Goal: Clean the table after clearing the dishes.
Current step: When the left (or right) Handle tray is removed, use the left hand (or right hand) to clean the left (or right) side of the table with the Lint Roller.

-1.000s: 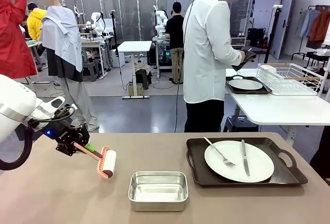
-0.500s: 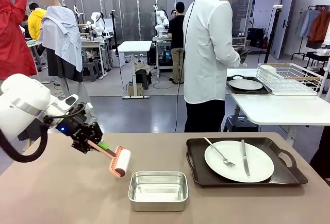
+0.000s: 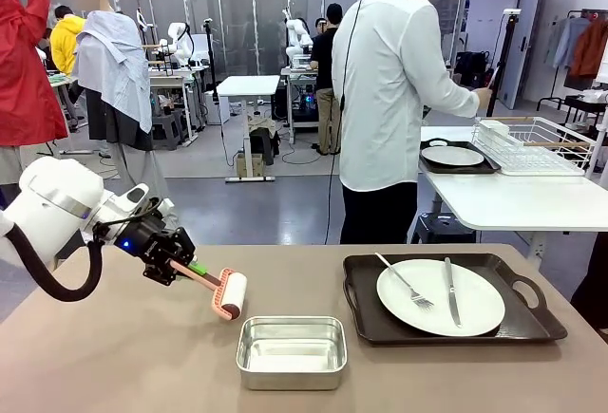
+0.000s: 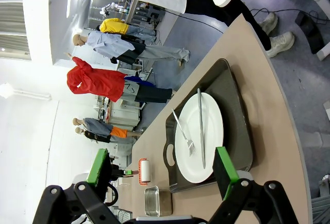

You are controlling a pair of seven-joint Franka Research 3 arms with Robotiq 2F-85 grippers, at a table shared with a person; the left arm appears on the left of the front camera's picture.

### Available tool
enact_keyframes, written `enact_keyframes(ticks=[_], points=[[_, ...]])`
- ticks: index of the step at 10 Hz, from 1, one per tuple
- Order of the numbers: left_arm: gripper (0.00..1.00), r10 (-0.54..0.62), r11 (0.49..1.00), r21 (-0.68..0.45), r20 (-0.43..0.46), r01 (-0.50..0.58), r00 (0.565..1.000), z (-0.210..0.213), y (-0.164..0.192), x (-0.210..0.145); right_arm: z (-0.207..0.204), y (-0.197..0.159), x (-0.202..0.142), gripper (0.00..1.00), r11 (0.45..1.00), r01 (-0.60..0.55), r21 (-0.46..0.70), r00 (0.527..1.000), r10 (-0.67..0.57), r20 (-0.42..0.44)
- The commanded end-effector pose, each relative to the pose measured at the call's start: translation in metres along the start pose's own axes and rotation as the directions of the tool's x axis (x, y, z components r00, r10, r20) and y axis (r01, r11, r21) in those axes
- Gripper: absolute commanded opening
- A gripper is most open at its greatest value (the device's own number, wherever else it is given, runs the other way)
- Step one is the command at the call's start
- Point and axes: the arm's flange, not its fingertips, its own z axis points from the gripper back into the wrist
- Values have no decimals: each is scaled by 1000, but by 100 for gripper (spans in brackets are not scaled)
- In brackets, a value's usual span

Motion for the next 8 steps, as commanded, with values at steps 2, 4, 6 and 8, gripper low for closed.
enact_keyframes(ticks=[2,4,6,8], points=[[23,35,999,-41,17,-34,999,-4,30,11,2,0,-2,100,1000,-5,8,1000,5,0],[23,50,998,-31,14,-50,999,0,52,16,2,0,-2,100,1000,-5,8,1000,5,0],[23,57,998,-24,31,-57,998,14,70,19,2,0,-2,100,1000,-5,8,1000,5,0],[23,48,998,29,-8,-47,999,38,97,20,2,0,-2,100,1000,-5,8,1000,5,0]])
